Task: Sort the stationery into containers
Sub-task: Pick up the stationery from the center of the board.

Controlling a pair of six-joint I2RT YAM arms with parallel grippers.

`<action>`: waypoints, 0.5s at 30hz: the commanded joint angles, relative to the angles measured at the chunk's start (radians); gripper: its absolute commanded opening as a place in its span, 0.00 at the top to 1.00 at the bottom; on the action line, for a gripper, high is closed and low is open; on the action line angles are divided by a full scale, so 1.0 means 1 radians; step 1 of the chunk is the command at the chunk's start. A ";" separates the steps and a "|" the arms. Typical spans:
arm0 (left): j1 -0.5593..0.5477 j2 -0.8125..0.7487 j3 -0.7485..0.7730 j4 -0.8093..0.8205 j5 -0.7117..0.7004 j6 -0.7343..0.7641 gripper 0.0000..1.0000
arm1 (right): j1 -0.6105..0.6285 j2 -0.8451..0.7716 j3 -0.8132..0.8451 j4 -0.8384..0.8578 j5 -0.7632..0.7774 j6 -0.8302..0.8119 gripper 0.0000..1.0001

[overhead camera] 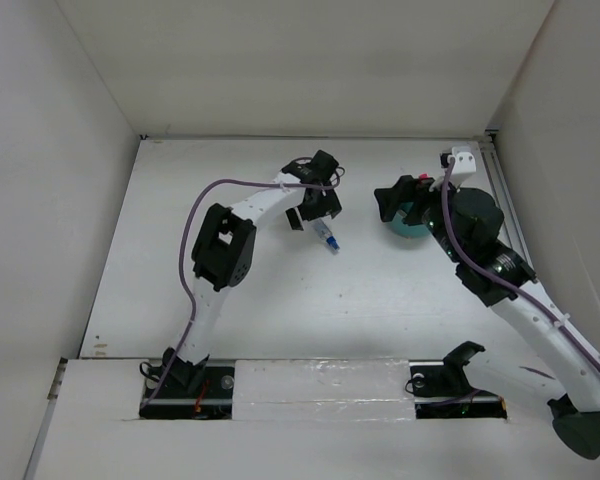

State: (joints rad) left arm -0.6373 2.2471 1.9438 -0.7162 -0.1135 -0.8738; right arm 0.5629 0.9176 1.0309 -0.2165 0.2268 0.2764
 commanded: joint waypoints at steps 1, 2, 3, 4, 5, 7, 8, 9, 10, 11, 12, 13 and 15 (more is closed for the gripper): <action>-0.001 0.014 0.036 -0.034 -0.014 -0.027 0.14 | -0.001 -0.028 -0.006 0.042 -0.012 -0.011 0.00; -0.010 0.025 0.037 -0.045 -0.014 -0.027 0.16 | -0.001 -0.028 -0.006 0.042 -0.012 -0.011 0.00; -0.010 0.040 0.052 -0.055 -0.024 -0.027 0.17 | -0.001 -0.028 -0.006 0.042 -0.012 -0.011 0.00; -0.010 0.051 0.066 -0.072 -0.025 -0.027 0.19 | -0.001 -0.037 -0.015 0.051 -0.012 -0.011 0.00; -0.010 0.075 0.079 -0.089 -0.041 -0.036 0.22 | -0.001 -0.037 -0.015 0.051 -0.012 -0.011 0.00; -0.010 0.085 0.089 -0.114 -0.052 -0.036 0.31 | -0.001 -0.046 -0.015 0.051 -0.012 -0.011 0.00; -0.010 0.085 0.089 -0.114 -0.061 -0.048 0.37 | -0.001 -0.046 -0.015 0.051 -0.012 -0.011 0.00; -0.010 0.085 0.074 -0.114 -0.061 -0.048 0.48 | -0.001 -0.057 -0.015 0.051 -0.012 -0.011 0.00; -0.010 0.085 0.073 -0.105 -0.061 -0.048 0.54 | -0.001 -0.057 -0.025 0.051 -0.012 -0.011 0.00; -0.010 0.085 0.064 -0.104 -0.061 -0.048 0.58 | -0.001 -0.066 -0.025 0.051 -0.012 -0.011 0.00; -0.010 0.097 0.064 -0.104 -0.052 -0.048 0.62 | -0.001 -0.066 -0.025 0.051 -0.012 -0.011 0.00; -0.010 0.097 0.064 -0.104 -0.052 -0.048 0.63 | -0.001 -0.066 -0.025 0.051 -0.003 -0.011 0.00; -0.010 0.109 0.064 -0.104 -0.042 -0.048 0.71 | -0.001 -0.066 -0.025 0.051 -0.003 -0.011 0.00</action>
State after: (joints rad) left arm -0.6441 2.3405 1.9965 -0.7818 -0.1440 -0.9100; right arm 0.5629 0.8677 1.0103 -0.2096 0.2268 0.2764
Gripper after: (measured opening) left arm 0.319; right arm 0.996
